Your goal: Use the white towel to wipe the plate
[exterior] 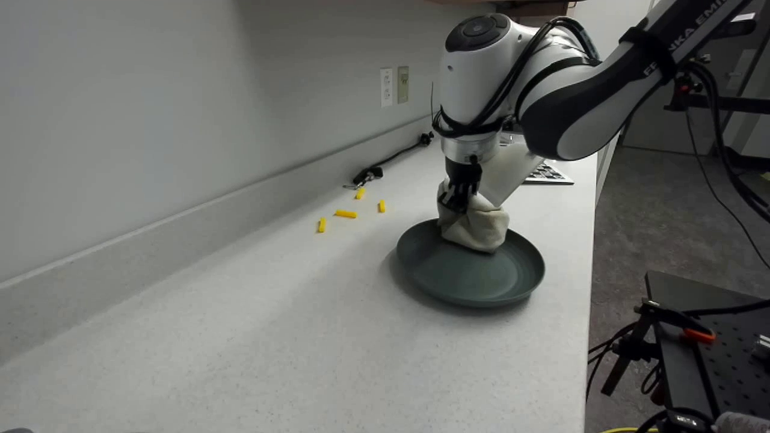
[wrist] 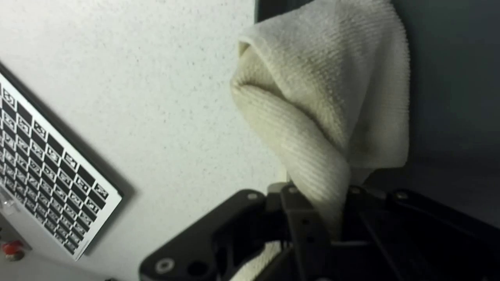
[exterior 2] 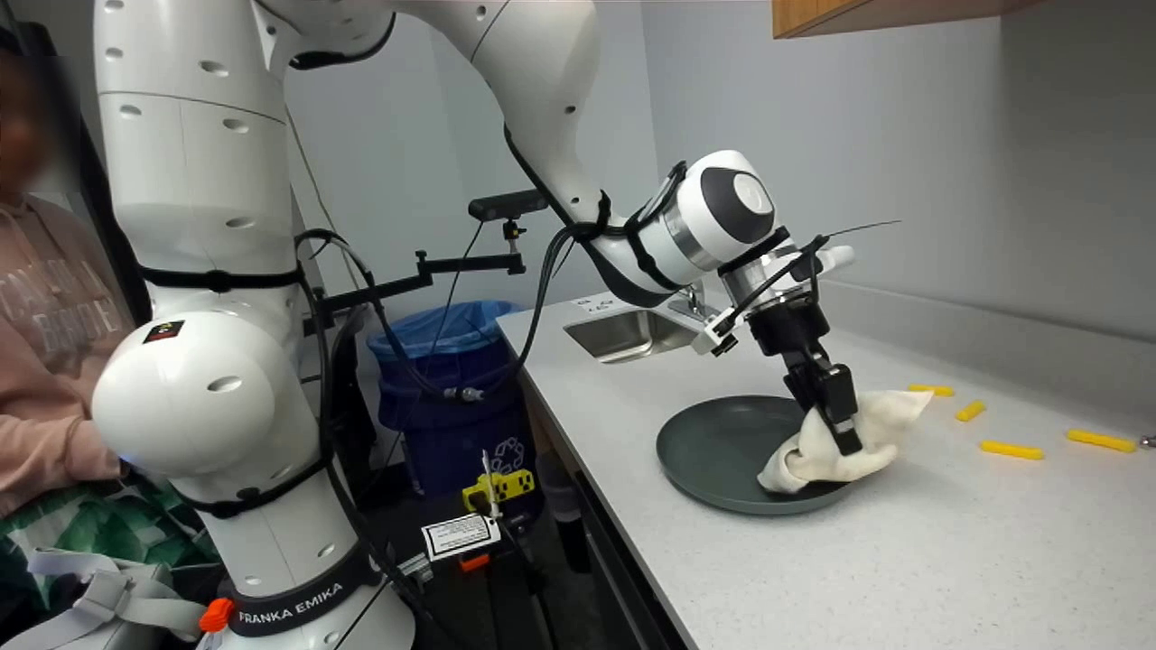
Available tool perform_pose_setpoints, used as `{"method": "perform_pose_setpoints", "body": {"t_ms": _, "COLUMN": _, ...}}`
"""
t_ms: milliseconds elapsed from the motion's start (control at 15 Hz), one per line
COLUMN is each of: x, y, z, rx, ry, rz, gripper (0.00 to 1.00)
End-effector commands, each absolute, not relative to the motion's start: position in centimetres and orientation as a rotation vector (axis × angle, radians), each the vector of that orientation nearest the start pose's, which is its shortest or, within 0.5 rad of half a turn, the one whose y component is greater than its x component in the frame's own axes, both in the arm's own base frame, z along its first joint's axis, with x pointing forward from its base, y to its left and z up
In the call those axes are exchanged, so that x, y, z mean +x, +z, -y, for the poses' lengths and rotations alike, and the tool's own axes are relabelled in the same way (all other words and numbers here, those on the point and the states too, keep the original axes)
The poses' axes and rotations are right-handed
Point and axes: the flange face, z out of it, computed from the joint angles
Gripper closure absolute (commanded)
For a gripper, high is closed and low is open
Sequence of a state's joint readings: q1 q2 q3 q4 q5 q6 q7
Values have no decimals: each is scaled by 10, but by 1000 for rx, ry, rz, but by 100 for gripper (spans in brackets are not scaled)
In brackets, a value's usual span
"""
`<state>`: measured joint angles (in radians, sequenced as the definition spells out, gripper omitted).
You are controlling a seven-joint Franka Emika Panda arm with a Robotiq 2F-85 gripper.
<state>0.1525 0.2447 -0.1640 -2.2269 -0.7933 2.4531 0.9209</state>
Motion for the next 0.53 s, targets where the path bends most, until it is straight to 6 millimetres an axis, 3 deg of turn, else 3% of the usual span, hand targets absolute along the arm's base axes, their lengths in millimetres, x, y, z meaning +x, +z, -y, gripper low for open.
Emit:
{"method": "perform_pose_setpoints", "body": {"t_ms": 0, "x": 557, "y": 271, "z": -18, "rx": -3566, "ry": -523, "rz": -559, "gripper": 97}}
{"method": "perform_pose_setpoints", "body": {"t_ms": 333, "x": 548, "y": 263, "z": -69, "rx": -3394, "ry": -329, "rz": -486, "gripper": 97}}
{"method": "perform_pose_setpoints", "body": {"t_ms": 467, "x": 542, "y": 261, "z": -80, "rx": -3328, "ry": -199, "rz": -448, "gripper": 97}}
